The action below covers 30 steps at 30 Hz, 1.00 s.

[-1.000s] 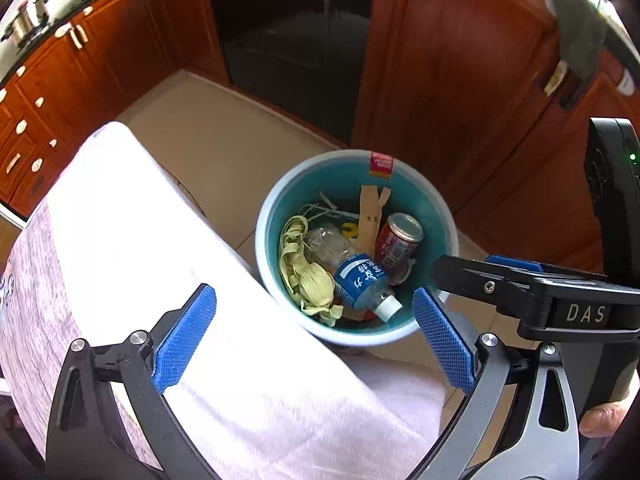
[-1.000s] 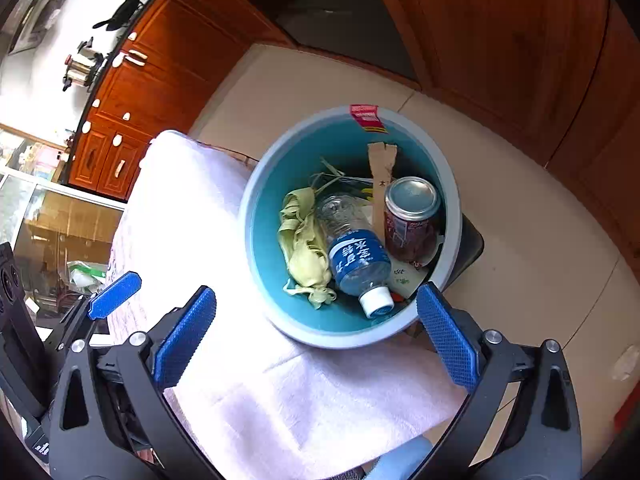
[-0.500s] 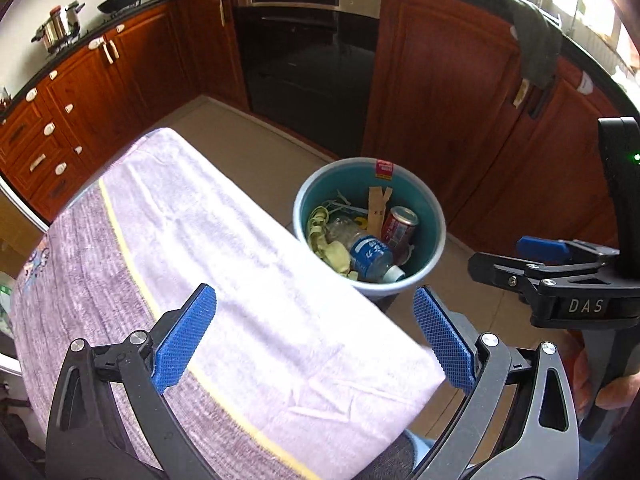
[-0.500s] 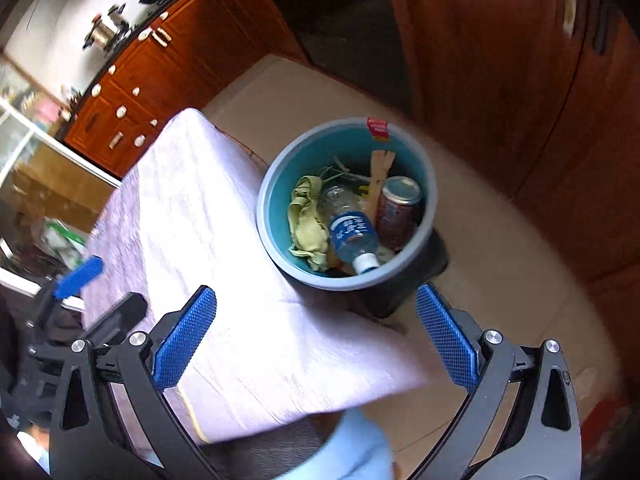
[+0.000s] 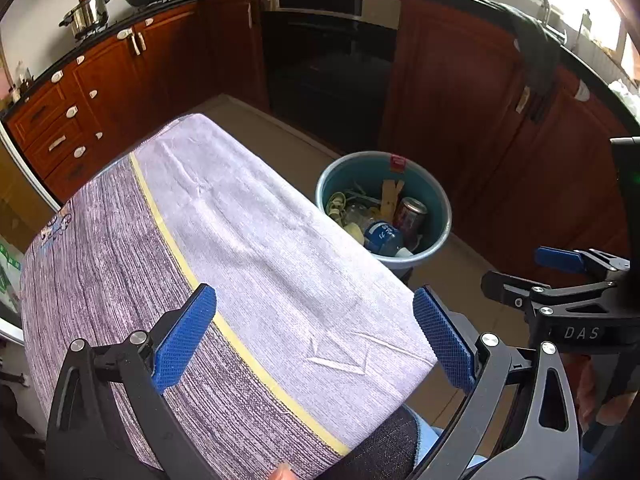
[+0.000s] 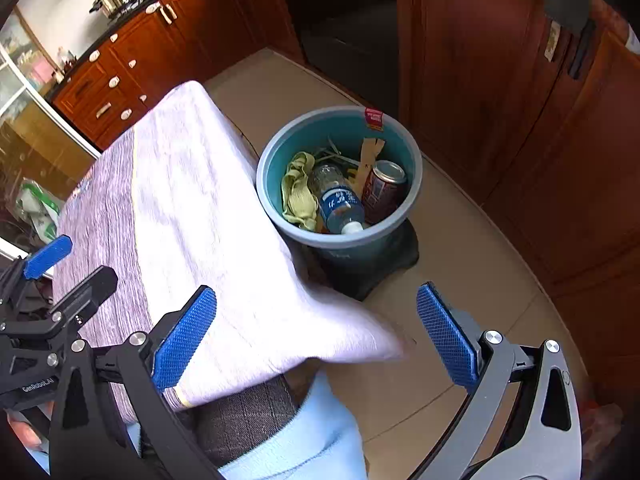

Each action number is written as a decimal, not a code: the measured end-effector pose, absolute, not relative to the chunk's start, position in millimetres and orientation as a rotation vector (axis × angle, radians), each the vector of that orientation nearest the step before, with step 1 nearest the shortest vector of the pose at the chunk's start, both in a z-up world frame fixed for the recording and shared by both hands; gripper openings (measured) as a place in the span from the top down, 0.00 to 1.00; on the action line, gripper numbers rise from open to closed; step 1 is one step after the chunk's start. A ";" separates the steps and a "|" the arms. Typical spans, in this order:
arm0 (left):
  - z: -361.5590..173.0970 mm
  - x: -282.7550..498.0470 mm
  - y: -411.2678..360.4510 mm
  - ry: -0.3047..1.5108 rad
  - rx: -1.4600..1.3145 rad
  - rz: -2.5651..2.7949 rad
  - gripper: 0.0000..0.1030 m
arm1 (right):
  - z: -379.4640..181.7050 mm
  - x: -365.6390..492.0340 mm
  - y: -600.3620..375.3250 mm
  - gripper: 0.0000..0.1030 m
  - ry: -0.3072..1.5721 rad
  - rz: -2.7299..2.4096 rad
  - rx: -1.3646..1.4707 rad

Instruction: Collect trash

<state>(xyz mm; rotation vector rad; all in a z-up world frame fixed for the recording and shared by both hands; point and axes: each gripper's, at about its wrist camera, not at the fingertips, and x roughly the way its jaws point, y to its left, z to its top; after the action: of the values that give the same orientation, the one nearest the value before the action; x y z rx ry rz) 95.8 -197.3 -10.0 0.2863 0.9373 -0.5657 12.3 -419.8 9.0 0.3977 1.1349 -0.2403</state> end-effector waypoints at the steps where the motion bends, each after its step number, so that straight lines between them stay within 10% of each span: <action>1: -10.7 93.8 -195.7 0.938 0.281 -0.566 0.04 | 9.4 10.0 -417.3 0.07 1.135 -0.242 0.389; 30: -50.4 83.6 -181.3 1.009 0.279 -0.531 0.04 | -25.2 -10.1 -397.7 0.07 1.151 -0.323 0.361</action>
<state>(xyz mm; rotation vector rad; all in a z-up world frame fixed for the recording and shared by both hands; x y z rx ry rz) 83.6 -181.3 -50.4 0.2795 1.0087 -0.5314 -10.1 -397.7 -25.2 0.3611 1.1507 -0.3233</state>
